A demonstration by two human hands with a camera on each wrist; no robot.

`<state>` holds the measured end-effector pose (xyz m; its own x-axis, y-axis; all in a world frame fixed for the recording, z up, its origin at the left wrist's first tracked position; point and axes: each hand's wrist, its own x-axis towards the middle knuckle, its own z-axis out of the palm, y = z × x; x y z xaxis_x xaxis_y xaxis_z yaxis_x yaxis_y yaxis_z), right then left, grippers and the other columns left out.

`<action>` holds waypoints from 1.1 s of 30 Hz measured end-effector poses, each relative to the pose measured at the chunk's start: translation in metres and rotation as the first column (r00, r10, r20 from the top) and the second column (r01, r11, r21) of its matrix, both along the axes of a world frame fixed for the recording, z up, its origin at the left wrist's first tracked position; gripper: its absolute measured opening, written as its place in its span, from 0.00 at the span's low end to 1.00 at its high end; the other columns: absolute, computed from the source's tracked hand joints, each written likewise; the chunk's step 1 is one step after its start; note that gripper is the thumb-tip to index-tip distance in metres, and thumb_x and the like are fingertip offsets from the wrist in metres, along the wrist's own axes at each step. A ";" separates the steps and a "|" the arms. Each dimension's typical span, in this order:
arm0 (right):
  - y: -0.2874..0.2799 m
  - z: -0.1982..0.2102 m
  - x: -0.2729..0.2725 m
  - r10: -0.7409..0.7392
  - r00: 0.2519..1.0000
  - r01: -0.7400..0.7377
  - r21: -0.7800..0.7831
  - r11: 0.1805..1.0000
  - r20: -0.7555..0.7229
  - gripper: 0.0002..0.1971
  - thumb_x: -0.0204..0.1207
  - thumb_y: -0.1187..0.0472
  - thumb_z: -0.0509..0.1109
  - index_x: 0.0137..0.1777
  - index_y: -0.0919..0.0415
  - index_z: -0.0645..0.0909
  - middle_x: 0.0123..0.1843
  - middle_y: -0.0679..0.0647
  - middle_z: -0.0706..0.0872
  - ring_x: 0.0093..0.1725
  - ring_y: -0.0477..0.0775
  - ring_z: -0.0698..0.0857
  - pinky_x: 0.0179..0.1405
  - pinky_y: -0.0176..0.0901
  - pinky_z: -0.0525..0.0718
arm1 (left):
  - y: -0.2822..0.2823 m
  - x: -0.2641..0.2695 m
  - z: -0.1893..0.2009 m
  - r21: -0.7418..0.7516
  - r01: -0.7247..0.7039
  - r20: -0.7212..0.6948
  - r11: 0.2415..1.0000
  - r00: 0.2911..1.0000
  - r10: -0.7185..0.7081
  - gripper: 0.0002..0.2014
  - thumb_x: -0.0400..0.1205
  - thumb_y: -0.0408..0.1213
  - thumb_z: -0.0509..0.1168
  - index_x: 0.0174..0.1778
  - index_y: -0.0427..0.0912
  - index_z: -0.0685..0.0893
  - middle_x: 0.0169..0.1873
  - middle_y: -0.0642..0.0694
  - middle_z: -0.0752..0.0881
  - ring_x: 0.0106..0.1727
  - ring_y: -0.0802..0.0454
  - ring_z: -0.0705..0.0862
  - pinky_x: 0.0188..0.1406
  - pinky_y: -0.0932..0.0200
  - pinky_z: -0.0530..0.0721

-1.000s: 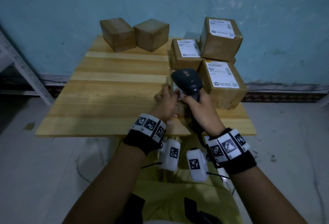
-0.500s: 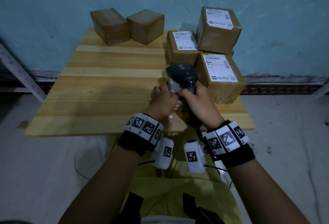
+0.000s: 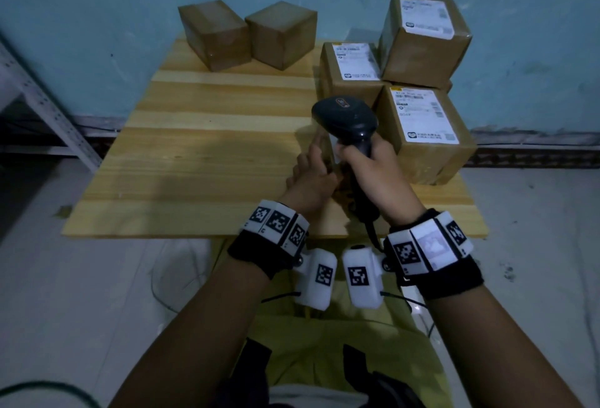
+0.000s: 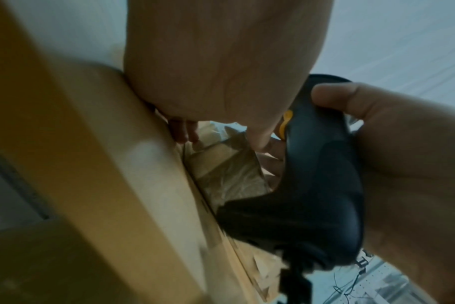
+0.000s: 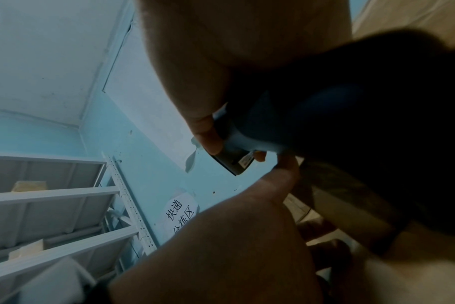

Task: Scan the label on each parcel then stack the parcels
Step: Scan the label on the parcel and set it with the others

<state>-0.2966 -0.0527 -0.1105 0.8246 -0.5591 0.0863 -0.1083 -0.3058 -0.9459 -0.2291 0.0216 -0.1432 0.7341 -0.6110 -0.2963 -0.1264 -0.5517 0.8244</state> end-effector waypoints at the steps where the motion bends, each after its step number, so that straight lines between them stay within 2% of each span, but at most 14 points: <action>1: 0.000 0.001 0.000 0.000 1.000 0.000 0.007 1.000 0.000 0.05 0.77 0.65 0.66 0.51 0.61 0.77 0.37 0.49 0.79 0.37 0.42 0.77 0.31 0.23 0.71 | -0.001 0.000 0.000 0.013 0.004 0.006 1.000 1.000 -0.004 0.36 0.83 0.50 0.58 0.82 0.56 0.43 0.77 0.39 0.59 0.79 0.39 0.59 0.75 0.44 0.58; 3: -0.001 0.001 0.001 0.001 1.000 -0.001 0.013 1.000 0.004 0.04 0.77 0.66 0.65 0.50 0.60 0.77 0.36 0.48 0.79 0.38 0.43 0.77 0.33 0.24 0.72 | -0.001 0.000 0.001 0.026 0.020 0.003 0.999 1.000 -0.020 0.34 0.83 0.50 0.57 0.81 0.55 0.45 0.77 0.39 0.59 0.78 0.38 0.59 0.75 0.44 0.58; 6: -0.003 0.000 0.001 -0.015 1.000 0.015 -0.005 1.000 -0.002 0.03 0.77 0.65 0.65 0.50 0.60 0.77 0.37 0.47 0.79 0.42 0.46 0.78 0.39 0.32 0.73 | -0.001 0.004 0.003 0.043 0.060 -0.035 0.997 0.998 -0.058 0.32 0.84 0.47 0.54 0.81 0.56 0.46 0.75 0.37 0.60 0.77 0.37 0.60 0.75 0.43 0.58; 10: -0.002 -0.005 0.004 -0.066 0.998 0.066 0.012 0.998 -0.021 0.05 0.77 0.62 0.66 0.51 0.58 0.77 0.37 0.48 0.80 0.47 0.50 0.79 0.48 0.44 0.74 | 0.002 0.009 0.006 -0.001 0.103 -0.092 0.995 0.990 -0.103 0.36 0.73 0.54 0.50 0.80 0.59 0.51 0.73 0.38 0.62 0.76 0.36 0.61 0.76 0.39 0.61; 11: -0.001 -0.006 0.005 -0.070 0.997 0.070 0.013 0.997 -0.020 0.05 0.77 0.62 0.67 0.51 0.59 0.78 0.38 0.48 0.81 0.47 0.51 0.80 0.50 0.45 0.74 | 0.002 0.010 0.004 -0.011 0.103 -0.094 0.995 0.990 -0.103 0.34 0.75 0.54 0.51 0.80 0.58 0.53 0.73 0.39 0.62 0.77 0.37 0.60 0.76 0.39 0.61; 13: 0.001 -0.005 0.006 -0.065 0.998 0.065 0.002 0.998 -0.020 0.05 0.76 0.62 0.67 0.51 0.59 0.78 0.40 0.51 0.82 0.47 0.51 0.80 0.51 0.46 0.75 | 0.001 0.012 0.000 -0.037 0.101 -0.096 0.994 0.990 -0.104 0.29 0.80 0.52 0.53 0.79 0.57 0.57 0.74 0.40 0.62 0.77 0.37 0.60 0.76 0.38 0.61; 17: 0.003 -0.001 0.004 -0.040 0.999 0.040 0.038 0.998 -0.005 0.06 0.78 0.63 0.66 0.53 0.58 0.76 0.46 0.54 0.83 0.49 0.50 0.81 0.51 0.43 0.75 | -0.001 0.013 -0.004 -0.096 0.104 -0.136 0.990 0.984 -0.117 0.41 0.67 0.56 0.53 0.80 0.61 0.53 0.76 0.38 0.62 0.78 0.37 0.58 0.77 0.35 0.60; 20: 0.005 0.000 0.005 -0.053 0.999 0.053 0.042 0.998 -0.005 0.08 0.78 0.61 0.66 0.56 0.57 0.74 0.47 0.52 0.82 0.49 0.48 0.80 0.48 0.40 0.75 | -0.012 0.023 -0.029 -0.174 0.069 -0.138 0.982 0.986 -0.094 0.43 0.63 0.63 0.56 0.78 0.64 0.56 0.74 0.36 0.68 0.77 0.36 0.64 0.76 0.36 0.64; 22: 0.006 0.000 0.006 -0.065 0.998 0.065 0.035 0.997 -0.006 0.08 0.78 0.61 0.67 0.56 0.57 0.74 0.48 0.52 0.81 0.50 0.48 0.79 0.45 0.39 0.75 | -0.018 0.032 -0.045 -0.219 0.047 -0.131 0.975 0.988 -0.078 0.43 0.62 0.63 0.59 0.77 0.58 0.61 0.73 0.38 0.72 0.75 0.38 0.69 0.75 0.37 0.67; 25: 0.006 -0.001 0.007 -0.080 0.996 0.080 -0.003 0.997 -0.029 0.08 0.78 0.59 0.67 0.54 0.59 0.77 0.46 0.54 0.82 0.49 0.51 0.80 0.49 0.44 0.75 | -0.003 0.021 -0.019 -0.325 -0.019 -0.167 0.945 0.985 -0.038 0.34 0.75 0.46 0.64 0.77 0.45 0.64 0.72 0.37 0.74 0.73 0.40 0.73 0.74 0.43 0.72; 26: 0.007 -0.001 0.007 -0.087 0.995 0.087 -0.013 0.996 -0.038 0.07 0.77 0.59 0.68 0.52 0.59 0.78 0.44 0.56 0.82 0.48 0.52 0.81 0.49 0.45 0.75 | 0.000 0.019 -0.017 -0.372 -0.047 -0.189 0.927 0.982 -0.026 0.29 0.79 0.39 0.63 0.77 0.41 0.65 0.70 0.35 0.75 0.71 0.40 0.74 0.71 0.46 0.74; 28: 0.008 -0.001 0.007 -0.097 0.994 0.096 -0.021 0.995 -0.043 0.06 0.77 0.58 0.68 0.48 0.61 0.78 0.42 0.59 0.82 0.46 0.55 0.81 0.48 0.48 0.76 | 0.001 0.020 -0.017 -0.430 -0.087 -0.226 0.899 0.974 -0.013 0.22 0.83 0.28 0.59 0.73 0.35 0.67 0.60 0.33 0.79 0.61 0.40 0.80 0.56 0.56 0.79; 31: 0.010 0.000 0.006 -0.093 0.995 0.091 -0.056 0.994 -0.027 0.05 0.78 0.59 0.68 0.47 0.61 0.78 0.45 0.63 0.83 0.48 0.56 0.81 0.48 0.45 0.74 | 0.009 0.022 -0.009 -0.505 -0.166 -0.367 0.847 0.929 -0.037 0.15 0.82 0.26 0.58 0.65 0.37 0.71 0.41 0.45 0.81 0.37 0.57 0.83 0.31 0.70 0.78; 33: 0.011 0.002 0.007 -0.089 0.996 0.088 -0.092 0.992 -0.009 0.05 0.77 0.59 0.68 0.48 0.60 0.78 0.51 0.68 0.83 0.50 0.58 0.80 0.47 0.44 0.73 | 0.016 0.023 0.001 -0.555 -0.228 -0.459 0.800 0.886 -0.066 0.17 0.80 0.29 0.61 0.65 0.40 0.71 0.40 0.46 0.81 0.37 0.57 0.80 0.27 0.69 0.76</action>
